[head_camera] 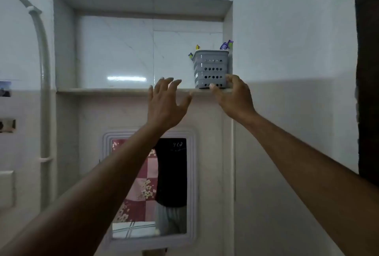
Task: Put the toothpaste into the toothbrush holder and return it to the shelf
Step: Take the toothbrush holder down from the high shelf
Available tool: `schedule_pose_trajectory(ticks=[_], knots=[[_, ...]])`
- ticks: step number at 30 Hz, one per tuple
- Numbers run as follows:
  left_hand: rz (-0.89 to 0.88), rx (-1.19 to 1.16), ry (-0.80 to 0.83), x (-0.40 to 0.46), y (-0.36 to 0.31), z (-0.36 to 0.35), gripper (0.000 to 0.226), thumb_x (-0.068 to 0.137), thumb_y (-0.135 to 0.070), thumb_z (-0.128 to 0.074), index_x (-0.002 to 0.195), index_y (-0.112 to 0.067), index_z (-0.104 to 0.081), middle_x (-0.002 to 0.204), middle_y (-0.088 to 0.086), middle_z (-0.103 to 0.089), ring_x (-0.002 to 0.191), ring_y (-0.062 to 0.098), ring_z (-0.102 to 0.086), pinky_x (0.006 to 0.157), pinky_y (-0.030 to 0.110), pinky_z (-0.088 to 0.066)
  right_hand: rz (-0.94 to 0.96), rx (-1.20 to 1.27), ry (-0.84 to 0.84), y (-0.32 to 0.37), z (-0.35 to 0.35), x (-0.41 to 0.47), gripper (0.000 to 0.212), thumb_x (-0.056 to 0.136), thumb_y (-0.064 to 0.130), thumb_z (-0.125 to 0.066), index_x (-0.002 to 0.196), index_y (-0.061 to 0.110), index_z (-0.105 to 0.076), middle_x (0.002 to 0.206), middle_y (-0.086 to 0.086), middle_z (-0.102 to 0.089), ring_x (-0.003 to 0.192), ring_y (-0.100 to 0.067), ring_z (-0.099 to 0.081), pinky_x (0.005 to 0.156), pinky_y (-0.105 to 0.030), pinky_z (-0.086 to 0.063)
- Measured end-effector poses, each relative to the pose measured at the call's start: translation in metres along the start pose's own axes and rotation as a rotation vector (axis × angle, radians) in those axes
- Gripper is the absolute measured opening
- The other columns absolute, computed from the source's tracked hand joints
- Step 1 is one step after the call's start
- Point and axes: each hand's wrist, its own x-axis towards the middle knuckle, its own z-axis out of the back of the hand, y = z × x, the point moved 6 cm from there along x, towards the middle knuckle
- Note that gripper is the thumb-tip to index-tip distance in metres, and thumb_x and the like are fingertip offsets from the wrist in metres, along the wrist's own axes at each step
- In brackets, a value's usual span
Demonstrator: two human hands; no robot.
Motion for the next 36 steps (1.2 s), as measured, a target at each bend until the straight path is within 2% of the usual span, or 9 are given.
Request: schedule_pose_trajectory(ticks=[3,6,9,14,21,26,28,31,36], knots=[[0.025,0.042,-0.002,0.016,0.009,-0.024,0.072,0.101,-0.072,-0.043,0.155,-0.026,-0.05,0.166,0.001,-0.044,0.164,0.024,-0.017,0.133,0.054,-0.002,0.011,-0.041,-0.033,0.002,-0.019,0.016,0.081,0.096,0.058,-0.077,0.157,0.013,-0.049,0.153,-0.008,-0.058,0.147,-0.029,-0.046,0.112,-0.039,-0.049],[0.039,0.046,-0.049,0.017,0.018,-0.049,0.067,0.103,-0.07,-0.041,0.149,-0.026,-0.058,0.157,-0.002,-0.055,0.162,0.024,-0.025,0.133,0.055,0.0,0.023,-0.137,-0.052,0.0,-0.037,0.028,0.091,0.096,0.056,-0.078,0.164,0.01,-0.038,0.164,-0.013,-0.046,0.151,-0.032,-0.037,0.119,-0.045,-0.043],[0.006,0.064,-0.191,0.016,0.028,-0.058,0.057,0.104,-0.067,-0.044,0.136,-0.026,-0.068,0.138,-0.007,-0.069,0.155,0.024,-0.039,0.133,0.054,-0.006,0.027,-0.172,-0.115,-0.007,-0.051,0.04,0.1,0.092,0.058,-0.081,0.165,0.008,-0.033,0.164,-0.015,-0.046,0.148,-0.036,-0.04,0.119,-0.05,-0.044],[-0.002,0.068,-0.275,0.018,0.03,-0.063,0.049,0.106,-0.062,-0.048,0.127,-0.026,-0.073,0.129,-0.007,-0.073,0.147,0.022,-0.05,0.132,0.053,-0.012,-0.01,-0.058,-0.205,-0.01,-0.063,0.05,0.12,0.079,0.063,-0.09,0.166,0.007,-0.031,0.16,-0.013,-0.049,0.144,-0.035,-0.053,0.117,-0.051,-0.051],[0.0,0.057,-0.259,0.017,0.034,-0.062,0.048,0.106,-0.062,-0.048,0.128,-0.026,-0.073,0.129,-0.007,-0.073,0.146,0.021,-0.05,0.132,0.052,-0.012,-0.002,0.027,-0.284,-0.007,-0.055,0.038,0.122,0.072,0.058,-0.095,0.165,0.009,-0.033,0.153,-0.012,-0.052,0.138,-0.032,-0.056,0.109,-0.046,-0.056],[0.036,-0.033,-0.123,0.019,0.026,-0.053,0.061,0.105,-0.069,-0.043,0.14,-0.025,-0.067,0.14,-0.005,-0.068,0.15,0.021,-0.044,0.134,0.05,-0.004,0.032,0.135,-0.354,0.008,-0.024,0.017,0.136,0.067,0.068,-0.094,0.17,0.01,-0.027,0.161,-0.009,-0.051,0.145,-0.03,-0.056,0.111,-0.049,-0.057],[0.043,-0.108,-0.092,0.015,0.02,-0.043,0.065,0.104,-0.07,-0.041,0.144,-0.023,-0.063,0.142,-0.001,-0.067,0.146,0.021,-0.049,0.132,0.052,-0.018,0.032,0.183,-0.374,0.015,-0.008,0.007,0.138,0.064,0.072,-0.097,0.169,0.012,-0.031,0.162,-0.005,-0.053,0.145,-0.025,-0.059,0.112,-0.045,-0.057],[0.061,-0.18,-0.107,-0.002,0.012,-0.025,0.063,0.105,-0.067,-0.045,0.146,-0.022,-0.06,0.144,0.001,-0.066,0.136,0.022,-0.058,0.118,0.052,-0.041,0.03,0.181,-0.379,0.02,0.009,-0.017,0.134,0.06,0.075,-0.098,0.164,0.015,-0.038,0.159,0.0,-0.059,0.142,-0.022,-0.063,0.108,-0.044,-0.059],[0.094,-0.216,0.012,-0.061,0.0,-0.015,0.062,0.104,-0.065,-0.051,0.148,-0.022,-0.057,0.147,0.001,-0.063,0.135,0.019,-0.057,0.112,0.049,-0.047,-0.017,0.181,-0.289,0.009,0.024,-0.078,0.131,0.06,0.078,-0.097,0.162,0.019,-0.039,0.155,0.004,-0.06,0.138,-0.018,-0.065,0.102,-0.037,-0.061]])
